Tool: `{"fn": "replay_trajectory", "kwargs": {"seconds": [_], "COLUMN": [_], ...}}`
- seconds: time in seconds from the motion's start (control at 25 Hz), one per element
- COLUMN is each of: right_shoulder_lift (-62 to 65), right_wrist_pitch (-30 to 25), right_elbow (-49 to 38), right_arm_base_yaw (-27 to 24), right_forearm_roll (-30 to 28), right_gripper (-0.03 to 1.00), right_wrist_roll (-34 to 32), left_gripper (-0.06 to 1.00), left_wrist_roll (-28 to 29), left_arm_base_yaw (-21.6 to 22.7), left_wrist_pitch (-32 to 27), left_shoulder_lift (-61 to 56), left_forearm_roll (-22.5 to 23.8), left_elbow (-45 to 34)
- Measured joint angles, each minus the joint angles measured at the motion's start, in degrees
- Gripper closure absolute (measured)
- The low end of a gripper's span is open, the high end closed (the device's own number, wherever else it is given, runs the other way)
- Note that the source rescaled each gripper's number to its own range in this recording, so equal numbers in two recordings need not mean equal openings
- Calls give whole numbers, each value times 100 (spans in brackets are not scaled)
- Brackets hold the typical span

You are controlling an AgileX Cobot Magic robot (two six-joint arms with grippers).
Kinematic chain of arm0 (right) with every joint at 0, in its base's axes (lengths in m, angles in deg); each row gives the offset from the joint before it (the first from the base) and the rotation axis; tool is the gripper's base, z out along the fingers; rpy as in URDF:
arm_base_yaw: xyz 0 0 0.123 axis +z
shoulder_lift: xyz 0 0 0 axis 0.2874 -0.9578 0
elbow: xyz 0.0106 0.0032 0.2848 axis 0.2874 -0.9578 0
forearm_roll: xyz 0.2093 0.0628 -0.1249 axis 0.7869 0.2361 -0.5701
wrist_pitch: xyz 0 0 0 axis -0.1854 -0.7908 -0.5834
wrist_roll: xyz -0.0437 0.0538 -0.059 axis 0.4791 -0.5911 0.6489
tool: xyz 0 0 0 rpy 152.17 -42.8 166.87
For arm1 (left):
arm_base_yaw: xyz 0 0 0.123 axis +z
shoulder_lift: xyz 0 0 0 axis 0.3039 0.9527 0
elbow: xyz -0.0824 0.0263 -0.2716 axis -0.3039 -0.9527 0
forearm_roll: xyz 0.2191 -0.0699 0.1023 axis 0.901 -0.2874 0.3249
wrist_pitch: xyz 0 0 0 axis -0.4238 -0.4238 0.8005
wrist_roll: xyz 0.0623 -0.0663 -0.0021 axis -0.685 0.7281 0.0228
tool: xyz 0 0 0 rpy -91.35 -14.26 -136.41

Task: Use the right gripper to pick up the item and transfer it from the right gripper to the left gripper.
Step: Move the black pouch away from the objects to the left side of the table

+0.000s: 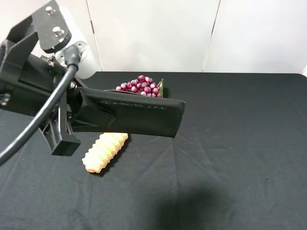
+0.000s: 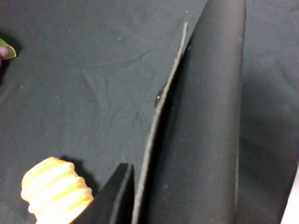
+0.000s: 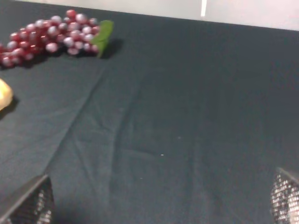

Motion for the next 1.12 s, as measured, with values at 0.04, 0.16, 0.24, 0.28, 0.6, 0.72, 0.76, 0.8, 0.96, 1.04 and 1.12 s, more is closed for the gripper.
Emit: {"fn": "replay_trajectory", "kwargs": {"seconds": [0.04,0.16,0.24,0.28,0.6,0.72,0.76,0.8,0.96,1.04,1.12], "right_shoulder_lift": [0,0,2,2,2,2,2,2,2,2,2], "right_wrist_pitch": [0,0,0,0,0,0,0,0,0,-7,-7], "right_elbow": [0,0,0,0,0,0,0,0,0,0,0], "right_arm_base_yaw": [-44,-62,-62,-62,-62,-62,-62,-62,-62,-62,-62], "right_forearm_roll": [23,45,53,53,60,65,65,65,65,65,65], "right_gripper": [-3,-3,-3,-3,-3,-3,-3,-3,-3,-3,-3], "right_wrist_roll": [0,0,0,0,0,-6,-6,-6,-6,-6,-6], "left_gripper": [94,94,94,94,94,94,94,94,94,94,94], "left_wrist_roll": [0,114,288,401,2367,3365,4121,4513,5905,6505,7056], "left_arm_base_yaw": [0,6,6,6,6,6,6,6,6,6,10], "left_wrist_pitch": [0,41,158,213,599,594,541,504,82,-162,-358], "left_shoulder_lift": [0,0,0,0,0,0,0,0,0,0,0], "left_forearm_roll": [0,19,89,185,1913,2936,3646,4029,5421,6004,6560], "left_elbow": [0,0,0,0,0,0,0,0,0,0,0]}}
